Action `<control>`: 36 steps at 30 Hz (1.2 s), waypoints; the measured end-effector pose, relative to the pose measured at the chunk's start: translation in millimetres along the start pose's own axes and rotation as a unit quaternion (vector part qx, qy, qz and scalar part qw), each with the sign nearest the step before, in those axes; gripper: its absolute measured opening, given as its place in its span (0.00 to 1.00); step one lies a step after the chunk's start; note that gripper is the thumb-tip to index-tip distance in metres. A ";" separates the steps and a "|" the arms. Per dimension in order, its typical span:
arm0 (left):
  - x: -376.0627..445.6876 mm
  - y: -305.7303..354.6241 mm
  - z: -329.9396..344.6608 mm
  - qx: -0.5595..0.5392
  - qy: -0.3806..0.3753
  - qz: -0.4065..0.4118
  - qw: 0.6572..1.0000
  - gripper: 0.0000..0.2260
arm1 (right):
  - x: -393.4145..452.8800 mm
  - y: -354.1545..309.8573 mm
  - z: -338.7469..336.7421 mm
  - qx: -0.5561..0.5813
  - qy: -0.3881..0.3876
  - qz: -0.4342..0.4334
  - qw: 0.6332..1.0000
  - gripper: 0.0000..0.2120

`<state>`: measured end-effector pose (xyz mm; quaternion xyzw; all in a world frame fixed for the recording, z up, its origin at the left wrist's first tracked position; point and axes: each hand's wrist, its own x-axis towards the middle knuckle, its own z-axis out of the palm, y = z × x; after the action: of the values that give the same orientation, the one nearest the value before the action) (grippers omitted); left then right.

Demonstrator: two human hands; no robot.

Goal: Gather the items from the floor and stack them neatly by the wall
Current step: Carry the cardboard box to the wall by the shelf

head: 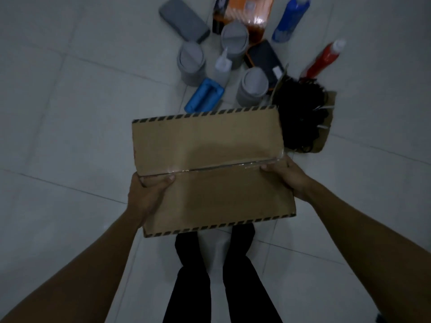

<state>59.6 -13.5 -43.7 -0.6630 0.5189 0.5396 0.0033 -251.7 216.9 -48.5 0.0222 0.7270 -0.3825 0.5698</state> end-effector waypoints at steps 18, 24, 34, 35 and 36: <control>-325.4 265.1 -200.7 -0.015 -0.105 0.253 0.962 0.49 | -451.5 -216.2 -26.0 0.019 0.129 -0.205 0.970 0.31; -359.0 333.9 -177.4 -0.008 -0.137 0.318 0.938 0.47 | -500.2 -228.3 -66.6 0.059 0.182 -0.232 0.954 0.32; -400.1 423.9 -62.7 0.052 -0.169 0.349 0.920 0.52 | -524.4 -220.8 -190.4 0.125 0.226 -0.225 0.939 0.32; -406.3 433.6 -45.7 0.058 -0.175 0.354 0.917 0.51 | -524.2 -218.6 -207.1 0.131 0.228 -0.224 0.938 0.32; -412.2 443.0 -27.3 0.068 -0.179 0.359 0.913 0.50 | -522.4 -215.2 -225.4 0.136 0.229 -0.219 0.939 0.32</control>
<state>-177.6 48.8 510.2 -0.3219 0.7483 0.5777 -0.0527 -352.6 406.7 520.5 0.0268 0.7654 -0.5780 0.2817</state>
